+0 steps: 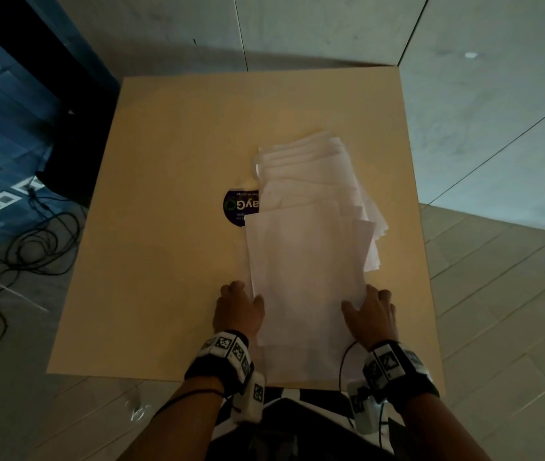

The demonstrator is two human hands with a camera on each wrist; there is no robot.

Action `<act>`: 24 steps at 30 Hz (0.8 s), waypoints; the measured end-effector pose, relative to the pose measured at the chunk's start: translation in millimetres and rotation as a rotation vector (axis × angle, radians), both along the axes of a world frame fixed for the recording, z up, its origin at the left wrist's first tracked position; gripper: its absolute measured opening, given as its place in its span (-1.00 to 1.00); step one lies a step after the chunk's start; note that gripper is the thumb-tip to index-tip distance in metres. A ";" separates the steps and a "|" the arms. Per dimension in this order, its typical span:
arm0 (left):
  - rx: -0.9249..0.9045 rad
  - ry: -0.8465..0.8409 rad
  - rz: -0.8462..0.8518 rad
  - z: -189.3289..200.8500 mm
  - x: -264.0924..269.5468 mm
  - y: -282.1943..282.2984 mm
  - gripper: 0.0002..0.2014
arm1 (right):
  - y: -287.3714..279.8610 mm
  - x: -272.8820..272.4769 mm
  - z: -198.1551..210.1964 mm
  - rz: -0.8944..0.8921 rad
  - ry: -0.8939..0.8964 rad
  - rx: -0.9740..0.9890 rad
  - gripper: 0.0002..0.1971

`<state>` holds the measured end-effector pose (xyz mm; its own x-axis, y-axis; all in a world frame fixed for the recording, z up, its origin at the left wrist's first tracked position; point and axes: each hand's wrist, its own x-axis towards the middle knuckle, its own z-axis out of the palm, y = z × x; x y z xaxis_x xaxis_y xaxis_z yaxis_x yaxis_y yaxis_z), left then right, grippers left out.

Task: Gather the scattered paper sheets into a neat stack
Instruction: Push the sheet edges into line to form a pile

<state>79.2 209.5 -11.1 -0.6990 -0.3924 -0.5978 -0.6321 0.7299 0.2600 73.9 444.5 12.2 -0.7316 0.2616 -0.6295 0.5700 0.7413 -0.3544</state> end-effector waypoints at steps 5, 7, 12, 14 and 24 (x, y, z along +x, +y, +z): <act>-0.018 0.011 0.048 4.0 -5.0 -11.0 -0.46 | 5.7 0.5 5.9 -0.008 0.015 0.084 -0.40; 0.014 0.011 -0.007 4.8 -0.4 -3.2 -0.47 | 0.6 3.0 6.6 0.054 -0.001 0.048 -0.44; 0.012 -0.006 -0.063 5.1 -0.1 -2.2 -0.48 | -0.8 6.4 10.4 0.058 0.009 0.062 -0.45; -0.004 -0.001 -0.036 6.7 0.3 -6.4 -0.48 | 1.9 5.8 10.0 0.040 0.009 0.074 -0.45; -0.017 -0.031 -0.017 9.4 0.5 -6.1 -0.48 | 10.0 -4.2 6.5 -0.015 0.020 0.119 -0.44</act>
